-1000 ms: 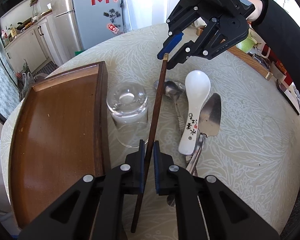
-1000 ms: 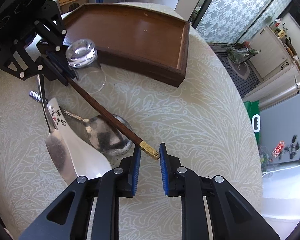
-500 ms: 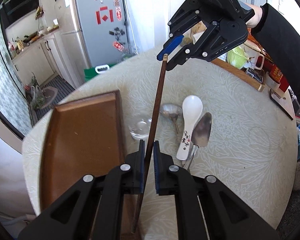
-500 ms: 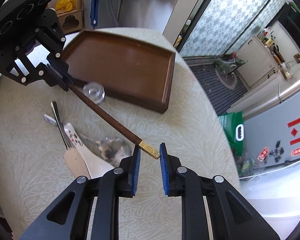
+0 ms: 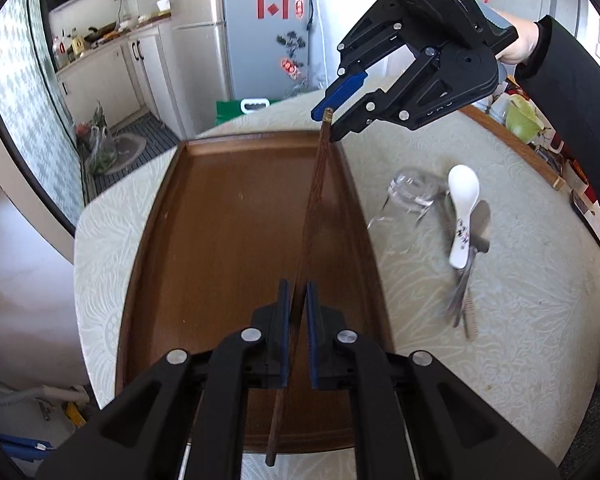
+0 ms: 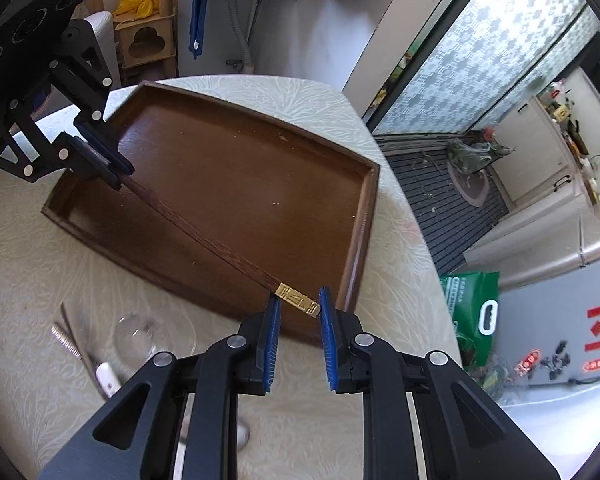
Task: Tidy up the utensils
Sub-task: 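Carry the chopstick with the left tool and lower it into the wooden tray, then open the left tool to release the chopstick in the tray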
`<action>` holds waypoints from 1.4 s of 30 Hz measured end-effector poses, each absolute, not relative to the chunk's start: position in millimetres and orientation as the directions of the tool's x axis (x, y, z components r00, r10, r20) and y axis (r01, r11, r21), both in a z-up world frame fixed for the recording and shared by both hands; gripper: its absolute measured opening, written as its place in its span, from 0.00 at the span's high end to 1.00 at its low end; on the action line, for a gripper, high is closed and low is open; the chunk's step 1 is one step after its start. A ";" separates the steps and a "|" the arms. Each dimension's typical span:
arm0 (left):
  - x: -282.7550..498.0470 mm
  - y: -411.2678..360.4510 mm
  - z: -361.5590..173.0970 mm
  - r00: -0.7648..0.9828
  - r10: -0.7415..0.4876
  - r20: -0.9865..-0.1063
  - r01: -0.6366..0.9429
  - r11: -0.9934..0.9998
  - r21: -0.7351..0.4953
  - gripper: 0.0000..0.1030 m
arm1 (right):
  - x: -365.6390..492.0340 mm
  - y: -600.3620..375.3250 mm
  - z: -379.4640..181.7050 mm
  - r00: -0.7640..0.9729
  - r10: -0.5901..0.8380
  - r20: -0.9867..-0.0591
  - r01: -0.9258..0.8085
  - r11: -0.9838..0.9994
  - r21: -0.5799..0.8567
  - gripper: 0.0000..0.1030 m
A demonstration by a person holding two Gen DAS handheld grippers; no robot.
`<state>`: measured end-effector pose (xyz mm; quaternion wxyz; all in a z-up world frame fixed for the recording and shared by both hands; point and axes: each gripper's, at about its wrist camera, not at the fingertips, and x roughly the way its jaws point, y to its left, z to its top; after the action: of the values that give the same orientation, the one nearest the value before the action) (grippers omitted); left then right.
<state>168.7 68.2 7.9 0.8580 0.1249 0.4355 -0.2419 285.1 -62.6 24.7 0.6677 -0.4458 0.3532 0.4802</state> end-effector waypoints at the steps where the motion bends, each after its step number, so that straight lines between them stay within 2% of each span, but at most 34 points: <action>1: 170.2 69.6 4.5 0.504 -0.306 -0.808 0.523 0.852 0.004 0.92 | 287.8 -59.7 20.4 0.286 0.319 -0.903 -0.957 0.140 -0.254 0.81; 9: 175.6 70.2 -3.3 0.491 -0.304 -0.816 0.529 0.848 0.002 0.93 | 298.4 -41.2 2.3 0.253 0.303 -0.919 -0.966 0.124 -0.225 0.81; 26: 196.2 63.2 -2.7 0.493 -0.306 -0.815 0.534 0.845 0.005 0.93 | 310.2 -46.1 2.2 0.262 0.303 -0.916 -0.961 0.167 -0.219 0.85; 28: 195.4 62.3 -1.3 0.514 -0.281 -0.810 0.519 0.854 0.033 0.88 | 307.7 -45.6 4.3 0.268 0.310 -0.912 -0.959 0.171 -0.224 0.84; 29: 195.2 63.2 0.4 0.527 -0.269 -0.806 0.505 0.862 0.042 0.67 | 306.7 -45.4 5.5 0.275 0.312 -0.909 -0.958 0.174 -0.229 0.83; 30: 194.3 64.6 2.2 0.534 -0.265 -0.803 0.497 0.867 0.044 0.44 | 306.6 -45.9 6.8 0.284 0.317 -0.905 -0.955 0.179 -0.237 0.76; 31: 192.4 67.2 6.0 0.554 -0.267 -0.788 0.485 0.873 0.046 0.37 | 305.1 -46.5 9.5 0.298 0.324 -0.898 -0.950 0.190 -0.247 0.71; 32: 191.1 70.0 10.0 0.565 -0.281 -0.775 0.483 0.875 0.034 0.36 | 304.7 -48.2 11.5 0.306 0.330 -0.893 -0.947 0.198 -0.251 0.57; 34: 186.2 71.1 16.7 0.566 -0.307 -0.765 0.492 0.871 0.015 0.36 | 300.0 -52.5 18.9 0.312 0.354 -0.882 -0.945 0.209 -0.250 0.47; 38: 171.7 61.8 25.6 0.584 -0.324 -0.744 0.514 0.857 0.031 0.34 | 283.2 -65.3 40.7 0.319 0.411 -0.854 -0.941 0.242 -0.236 0.44; 42: 157.3 48.0 29.5 0.606 -0.338 -0.720 0.525 0.850 0.043 0.24 | 258.5 -84.0 58.6 0.331 0.461 -0.823 -0.936 0.268 -0.227 0.35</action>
<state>157.3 48.0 29.5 0.8873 0.1258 0.3711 -0.2431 258.5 -84.0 58.6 0.7281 -0.3682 0.3224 0.4799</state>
